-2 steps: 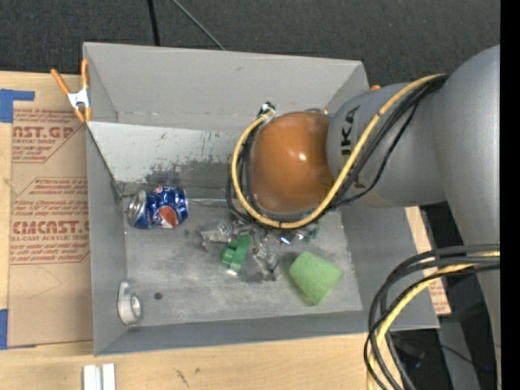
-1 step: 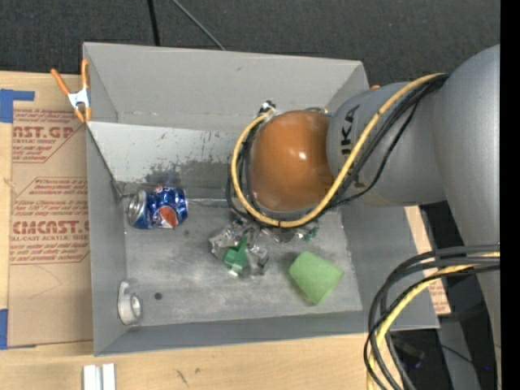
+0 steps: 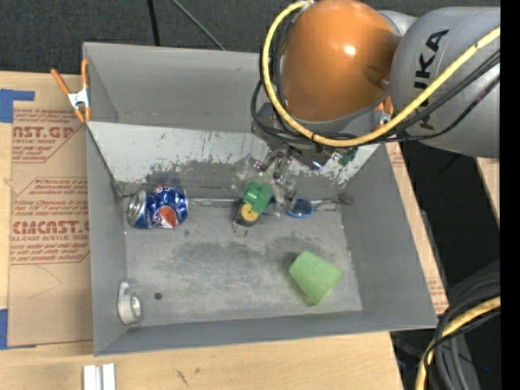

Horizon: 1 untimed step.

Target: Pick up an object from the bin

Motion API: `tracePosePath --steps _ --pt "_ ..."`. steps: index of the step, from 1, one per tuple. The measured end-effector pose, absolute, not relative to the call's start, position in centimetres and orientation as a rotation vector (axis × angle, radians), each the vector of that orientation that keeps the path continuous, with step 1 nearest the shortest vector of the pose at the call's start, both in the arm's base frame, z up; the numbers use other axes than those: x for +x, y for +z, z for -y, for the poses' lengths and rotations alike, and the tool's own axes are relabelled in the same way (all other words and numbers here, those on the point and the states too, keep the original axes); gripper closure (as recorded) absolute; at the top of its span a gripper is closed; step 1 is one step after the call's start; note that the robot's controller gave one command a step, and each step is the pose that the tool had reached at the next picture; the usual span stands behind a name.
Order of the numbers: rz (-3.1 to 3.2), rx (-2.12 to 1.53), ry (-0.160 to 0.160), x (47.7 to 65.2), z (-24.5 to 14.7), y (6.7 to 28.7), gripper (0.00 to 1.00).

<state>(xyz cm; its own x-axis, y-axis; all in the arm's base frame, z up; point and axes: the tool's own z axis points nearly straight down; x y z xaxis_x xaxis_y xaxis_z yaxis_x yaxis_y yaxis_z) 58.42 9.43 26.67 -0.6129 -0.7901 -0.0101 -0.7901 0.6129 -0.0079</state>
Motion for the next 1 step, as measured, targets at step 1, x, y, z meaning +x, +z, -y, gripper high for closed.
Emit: tracePosePath --steps 1 --pt "-2.642 -1.701 0.005 58.61 -11.22 20.67 1.0"
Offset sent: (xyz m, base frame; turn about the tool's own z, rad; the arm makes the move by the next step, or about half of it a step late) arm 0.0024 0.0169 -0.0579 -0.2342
